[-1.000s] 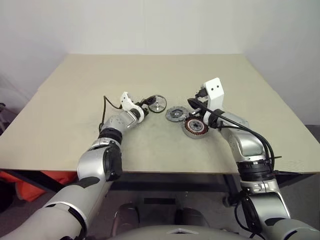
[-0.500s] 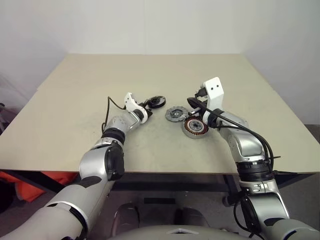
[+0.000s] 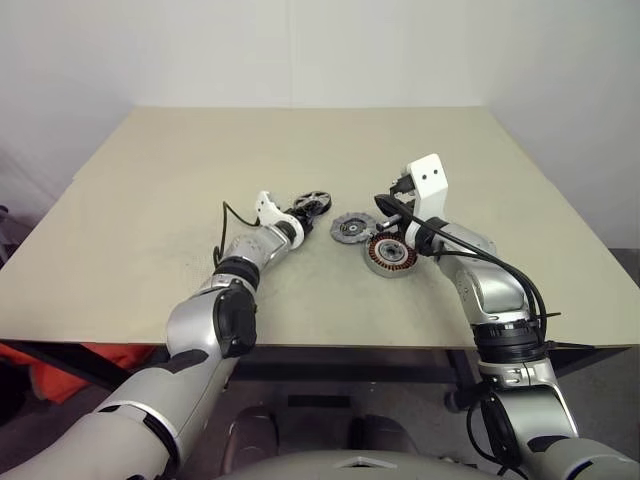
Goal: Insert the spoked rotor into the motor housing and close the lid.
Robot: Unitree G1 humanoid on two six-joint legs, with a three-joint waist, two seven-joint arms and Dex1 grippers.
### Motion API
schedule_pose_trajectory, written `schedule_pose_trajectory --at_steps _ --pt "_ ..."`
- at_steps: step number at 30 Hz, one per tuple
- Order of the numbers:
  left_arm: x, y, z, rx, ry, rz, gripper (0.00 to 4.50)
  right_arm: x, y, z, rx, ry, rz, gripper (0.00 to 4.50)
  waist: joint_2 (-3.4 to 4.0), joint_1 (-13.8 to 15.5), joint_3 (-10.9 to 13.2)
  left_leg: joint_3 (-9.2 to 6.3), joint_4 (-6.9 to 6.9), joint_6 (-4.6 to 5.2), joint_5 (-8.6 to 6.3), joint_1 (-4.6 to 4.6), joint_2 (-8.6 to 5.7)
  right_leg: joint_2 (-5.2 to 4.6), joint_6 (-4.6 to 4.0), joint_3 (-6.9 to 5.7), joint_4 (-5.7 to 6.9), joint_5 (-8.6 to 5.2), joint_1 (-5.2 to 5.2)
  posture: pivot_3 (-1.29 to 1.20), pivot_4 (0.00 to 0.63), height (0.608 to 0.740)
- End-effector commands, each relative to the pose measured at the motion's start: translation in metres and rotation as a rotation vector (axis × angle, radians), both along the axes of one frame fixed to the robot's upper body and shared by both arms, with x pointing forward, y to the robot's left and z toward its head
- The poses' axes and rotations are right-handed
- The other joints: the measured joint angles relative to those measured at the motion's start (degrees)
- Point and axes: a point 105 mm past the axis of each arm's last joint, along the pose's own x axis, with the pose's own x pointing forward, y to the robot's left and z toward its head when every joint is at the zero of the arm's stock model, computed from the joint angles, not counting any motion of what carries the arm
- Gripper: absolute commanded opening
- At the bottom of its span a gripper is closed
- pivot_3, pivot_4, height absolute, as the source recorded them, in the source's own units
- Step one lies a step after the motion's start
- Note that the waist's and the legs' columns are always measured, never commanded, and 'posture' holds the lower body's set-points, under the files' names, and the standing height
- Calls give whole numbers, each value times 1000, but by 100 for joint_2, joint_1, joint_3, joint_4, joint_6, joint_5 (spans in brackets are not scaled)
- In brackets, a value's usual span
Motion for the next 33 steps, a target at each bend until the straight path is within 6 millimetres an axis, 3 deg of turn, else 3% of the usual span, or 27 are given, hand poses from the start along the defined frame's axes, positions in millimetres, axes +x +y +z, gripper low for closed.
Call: schedule_pose_trajectory --at_steps 1,12,18,29,33 --pt "7 0 17 -37 -47 28 2527 -1 1 22 14 -82 4 0 0 1 0 0 -4 0 0 0 -1 0 0 0 -2 0 0 0 0 740" --pt "6 -1 9 -56 1 57 2527 -1 0 24 18 -86 -3 0 -2 4 1 0 -20 1 0 -1 -5 -1 0 -1 -15 0 0 0 0 740" --pt "5 -1 6 -44 5 52 601 0 -1 24 20 -85 -6 0 -2 3 1 0 -21 1 0 0 -5 -1 0 -1 -15 0 0 0 0 740" --pt "6 3 8 -55 -19 59 601 2 -4 25 6 -98 -28 0 -3 3 2 0 -21 1 0 1 -5 -1 0 -1 -15 0 0 0 0 740" --pt "9 8 24 -140 -84 50 601 13 -26 23 -28 -97 -165 0 -4 1 3 1 -22 -1 1 1 -5 -1 0 -1 -15 0 0 0 0 740"
